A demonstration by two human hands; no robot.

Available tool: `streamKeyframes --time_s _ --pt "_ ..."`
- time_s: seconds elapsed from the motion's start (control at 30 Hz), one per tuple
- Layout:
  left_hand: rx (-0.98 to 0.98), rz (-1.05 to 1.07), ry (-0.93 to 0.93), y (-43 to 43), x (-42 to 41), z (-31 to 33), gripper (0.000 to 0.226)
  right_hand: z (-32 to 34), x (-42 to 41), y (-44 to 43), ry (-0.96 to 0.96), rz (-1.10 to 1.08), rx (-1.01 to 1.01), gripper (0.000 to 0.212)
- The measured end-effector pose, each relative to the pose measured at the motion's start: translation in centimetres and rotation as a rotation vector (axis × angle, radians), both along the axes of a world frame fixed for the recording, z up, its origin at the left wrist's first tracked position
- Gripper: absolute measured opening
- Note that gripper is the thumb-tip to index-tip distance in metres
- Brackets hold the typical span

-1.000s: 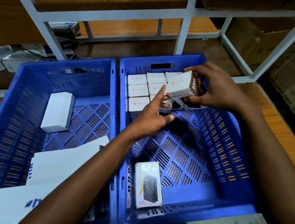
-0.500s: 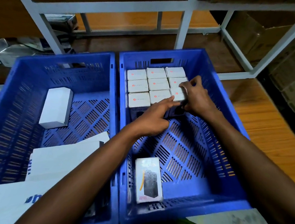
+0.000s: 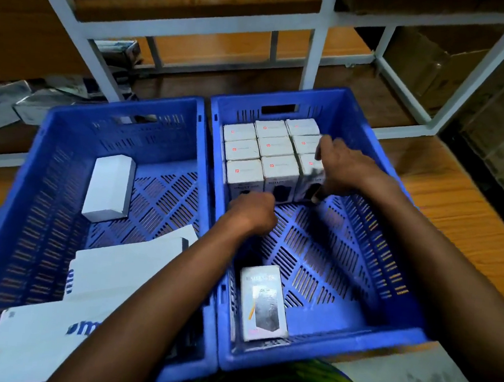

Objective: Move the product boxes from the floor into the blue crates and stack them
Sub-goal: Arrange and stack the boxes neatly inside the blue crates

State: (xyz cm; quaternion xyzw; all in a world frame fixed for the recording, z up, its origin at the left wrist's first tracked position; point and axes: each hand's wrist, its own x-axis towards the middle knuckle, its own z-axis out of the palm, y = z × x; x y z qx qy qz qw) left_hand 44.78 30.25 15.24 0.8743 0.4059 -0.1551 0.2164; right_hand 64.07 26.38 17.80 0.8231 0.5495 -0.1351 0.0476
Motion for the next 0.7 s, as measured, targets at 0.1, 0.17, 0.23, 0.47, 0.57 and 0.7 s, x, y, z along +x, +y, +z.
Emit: streamKeyframes --time_s 0.1,0.17,0.23,0.47,0.57,0.7 --pt "0.037 0.026 -0.03 0.1 0.1 0.2 0.024 0.0 -2.9 -1.1 0.336 0.166 -0.356 0.068" --pt "0.004 -0.071 0.075 -0.3 0.3 -0.2 0.028 -1.9 -5.6 -1.8 0.496 0.22 -0.596 0.067" --pt "-0.033 -0.163 0.193 -0.8 0.3 -0.5 0.034 -4.6 -7.8 -2.1 0.498 0.309 -0.731 0.071" --pt "0.106 0.107 -0.03 -0.9 0.3 0.3 0.024 -6.4 -9.5 -2.1 0.728 0.432 -0.694 0.028" --pt "0.171 0.297 -0.444 -0.3 0.3 0.6 0.027 -5.1 -8.1 -1.3 0.766 0.528 -0.566 0.044" --pt "-0.17 0.642 -1.168 1.1 0.2 1.1 0.018 -1.0 -3.4 0.0 1.071 0.306 -0.198 0.044"
